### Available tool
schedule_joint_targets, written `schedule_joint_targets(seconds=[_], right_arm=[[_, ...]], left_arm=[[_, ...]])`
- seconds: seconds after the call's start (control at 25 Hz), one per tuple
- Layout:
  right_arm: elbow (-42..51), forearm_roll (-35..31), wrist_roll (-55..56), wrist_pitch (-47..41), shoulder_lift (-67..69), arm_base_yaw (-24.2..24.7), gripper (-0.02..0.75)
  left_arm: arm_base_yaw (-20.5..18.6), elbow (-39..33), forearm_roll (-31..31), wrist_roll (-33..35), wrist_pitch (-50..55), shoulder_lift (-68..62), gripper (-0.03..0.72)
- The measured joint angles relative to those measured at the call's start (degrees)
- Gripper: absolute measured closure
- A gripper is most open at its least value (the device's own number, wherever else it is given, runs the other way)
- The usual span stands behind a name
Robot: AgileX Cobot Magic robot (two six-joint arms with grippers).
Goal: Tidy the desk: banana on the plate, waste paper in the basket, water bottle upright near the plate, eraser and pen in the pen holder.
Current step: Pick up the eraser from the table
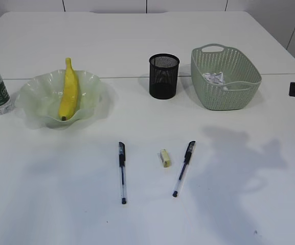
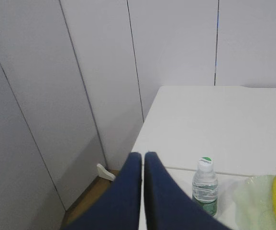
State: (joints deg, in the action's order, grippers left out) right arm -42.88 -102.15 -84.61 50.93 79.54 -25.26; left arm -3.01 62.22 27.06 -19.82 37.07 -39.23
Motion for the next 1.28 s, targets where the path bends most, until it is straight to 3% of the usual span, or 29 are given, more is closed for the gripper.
schedule_joint_targets(seconds=[0.36, 0.92, 1.28], right_arm=[[0.00, 0.00, -0.09, 0.00, 0.00, 0.00, 0.150], [0.00, 0.00, -0.20, 2.94, 0.00, 0.00, 0.150], [0.00, -0.43, -0.95, 3.35, 0.00, 0.00, 0.150]], left_arm=[[0.00, -7.21, -6.69, -0.45, -4.65, 0.00, 0.712], [0.00, -27.68, -7.88, -0.58, -30.35, 0.00, 0.712], [0.00, -32.36, -7.59, -0.58, -32.91, 0.00, 0.712]])
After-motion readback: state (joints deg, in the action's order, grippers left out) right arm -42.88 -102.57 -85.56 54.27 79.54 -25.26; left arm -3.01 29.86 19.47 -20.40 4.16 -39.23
